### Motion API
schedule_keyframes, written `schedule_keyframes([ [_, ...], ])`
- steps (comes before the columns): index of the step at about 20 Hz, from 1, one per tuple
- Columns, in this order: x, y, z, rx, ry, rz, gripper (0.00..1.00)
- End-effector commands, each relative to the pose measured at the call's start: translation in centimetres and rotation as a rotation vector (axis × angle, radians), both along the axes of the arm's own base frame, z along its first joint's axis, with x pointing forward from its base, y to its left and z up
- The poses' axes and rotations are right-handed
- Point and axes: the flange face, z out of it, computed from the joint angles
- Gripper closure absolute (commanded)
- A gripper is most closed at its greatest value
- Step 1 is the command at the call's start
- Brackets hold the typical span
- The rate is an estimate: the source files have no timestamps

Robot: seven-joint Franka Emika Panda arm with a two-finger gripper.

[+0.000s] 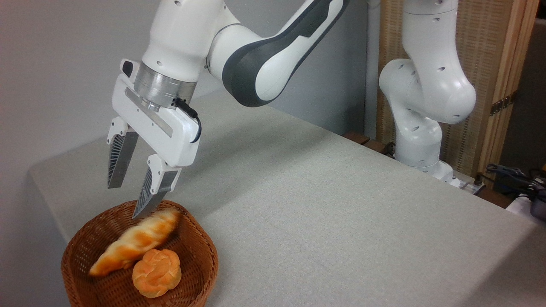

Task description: Put bread into the basket

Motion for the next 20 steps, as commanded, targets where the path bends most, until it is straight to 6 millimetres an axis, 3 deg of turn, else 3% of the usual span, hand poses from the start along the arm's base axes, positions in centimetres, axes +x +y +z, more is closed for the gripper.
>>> schedule_keyframes([
  [1,-1.0,-0.1,0.4,0.038,0.099,-0.033,0.00],
  [7,-3.1,-0.1,0.3,0.216,0.273,-0.109,0.00],
  [15,-4.8,0.7,3.1,0.239,0.486,-0.091,0.00],
  [20,-5.0,1.9,4.2,0.195,0.475,-0.001,0.00],
])
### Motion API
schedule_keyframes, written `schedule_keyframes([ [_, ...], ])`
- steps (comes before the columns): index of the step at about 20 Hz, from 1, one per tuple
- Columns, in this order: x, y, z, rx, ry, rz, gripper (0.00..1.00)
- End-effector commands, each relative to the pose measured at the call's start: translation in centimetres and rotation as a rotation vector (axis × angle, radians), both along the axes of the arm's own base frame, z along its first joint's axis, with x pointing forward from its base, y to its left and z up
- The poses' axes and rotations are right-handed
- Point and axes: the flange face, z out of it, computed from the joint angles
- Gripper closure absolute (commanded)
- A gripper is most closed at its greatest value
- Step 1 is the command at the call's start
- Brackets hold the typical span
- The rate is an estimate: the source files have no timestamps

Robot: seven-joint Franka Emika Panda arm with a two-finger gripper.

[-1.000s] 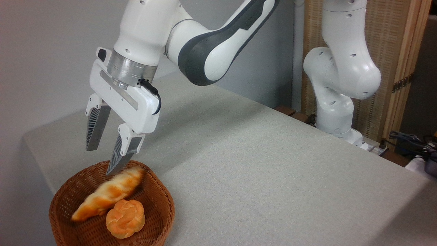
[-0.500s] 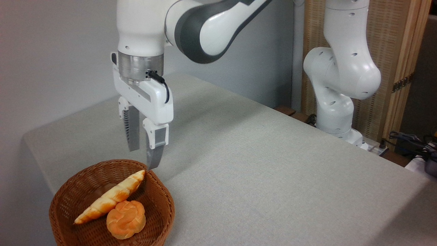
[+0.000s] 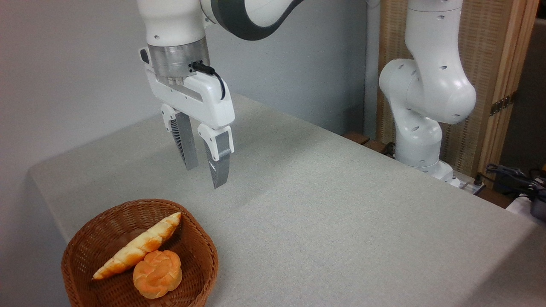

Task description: Put bread into the basket

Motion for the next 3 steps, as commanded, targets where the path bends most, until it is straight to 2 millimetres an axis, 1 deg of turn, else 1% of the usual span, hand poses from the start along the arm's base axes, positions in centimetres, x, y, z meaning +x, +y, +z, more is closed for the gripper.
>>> schedule_keyframes([
  [1,-0.24,0.83,0.75,0.003,0.005,0.041,0.00],
  [3,-0.21,0.90,0.82,0.001,0.004,0.038,0.00],
])
